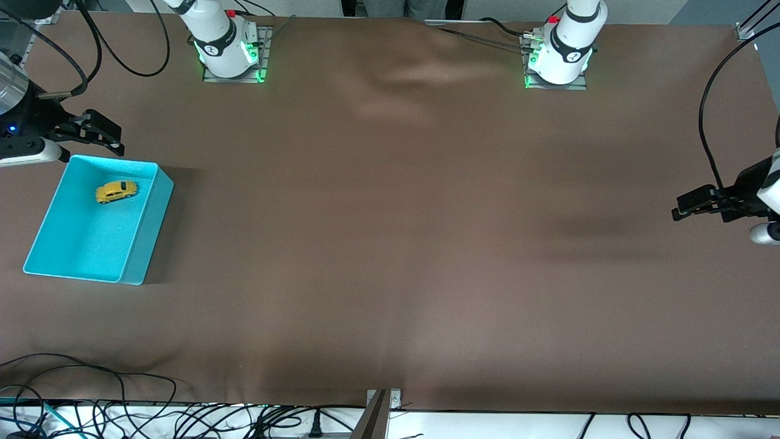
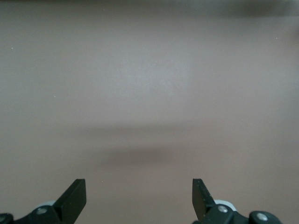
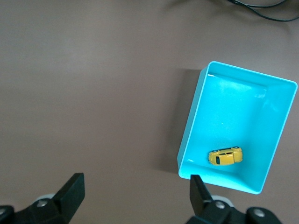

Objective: Wind up and store yellow beetle car

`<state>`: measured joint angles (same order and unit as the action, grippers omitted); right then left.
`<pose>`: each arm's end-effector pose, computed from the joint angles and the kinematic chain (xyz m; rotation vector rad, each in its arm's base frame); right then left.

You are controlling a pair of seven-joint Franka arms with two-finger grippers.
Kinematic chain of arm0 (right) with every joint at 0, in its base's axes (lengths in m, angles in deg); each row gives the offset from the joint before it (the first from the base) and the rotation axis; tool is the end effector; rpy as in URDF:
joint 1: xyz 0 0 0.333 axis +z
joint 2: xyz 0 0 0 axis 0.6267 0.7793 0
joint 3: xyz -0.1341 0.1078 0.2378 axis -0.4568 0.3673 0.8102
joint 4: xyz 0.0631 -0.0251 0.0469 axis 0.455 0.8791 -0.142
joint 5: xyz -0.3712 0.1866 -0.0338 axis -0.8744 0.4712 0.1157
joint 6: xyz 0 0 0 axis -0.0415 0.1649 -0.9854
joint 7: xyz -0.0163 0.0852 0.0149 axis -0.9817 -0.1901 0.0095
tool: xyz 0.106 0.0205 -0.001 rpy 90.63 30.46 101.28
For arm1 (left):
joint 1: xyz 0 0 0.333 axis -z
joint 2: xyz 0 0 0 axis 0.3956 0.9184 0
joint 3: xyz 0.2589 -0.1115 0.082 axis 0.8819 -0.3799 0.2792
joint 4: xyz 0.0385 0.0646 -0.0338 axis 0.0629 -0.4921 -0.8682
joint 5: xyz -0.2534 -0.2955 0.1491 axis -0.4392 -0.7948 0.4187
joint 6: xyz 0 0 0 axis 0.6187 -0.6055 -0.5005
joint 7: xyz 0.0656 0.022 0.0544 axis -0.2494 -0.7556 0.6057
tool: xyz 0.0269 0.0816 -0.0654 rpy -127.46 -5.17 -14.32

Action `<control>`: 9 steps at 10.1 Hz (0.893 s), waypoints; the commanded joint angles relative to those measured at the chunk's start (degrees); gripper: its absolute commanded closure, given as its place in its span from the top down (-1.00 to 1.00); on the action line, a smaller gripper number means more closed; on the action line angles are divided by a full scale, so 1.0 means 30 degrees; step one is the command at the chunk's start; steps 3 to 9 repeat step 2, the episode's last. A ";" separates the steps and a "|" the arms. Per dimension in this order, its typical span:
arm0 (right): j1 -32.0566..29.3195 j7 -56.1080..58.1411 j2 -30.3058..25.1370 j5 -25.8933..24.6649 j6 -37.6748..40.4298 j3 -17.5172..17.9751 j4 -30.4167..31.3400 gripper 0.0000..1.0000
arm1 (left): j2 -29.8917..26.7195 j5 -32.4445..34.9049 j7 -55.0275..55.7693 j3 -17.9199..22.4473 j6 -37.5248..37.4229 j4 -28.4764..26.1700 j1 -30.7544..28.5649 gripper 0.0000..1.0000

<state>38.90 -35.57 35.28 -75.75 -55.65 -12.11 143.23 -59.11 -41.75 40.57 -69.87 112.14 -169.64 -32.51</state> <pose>0.5825 0.0184 0.5716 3.1148 0.1843 0.0237 0.6562 0.0491 0.5281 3.0808 0.0142 0.0227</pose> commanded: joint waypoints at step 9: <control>0.0260 -0.0618 0.0378 -0.0457 0.0509 -0.0140 -0.0641 1.00 | 0.0027 0.0099 -0.0530 -0.0010 -0.0258 0.0139 0.0050 1.00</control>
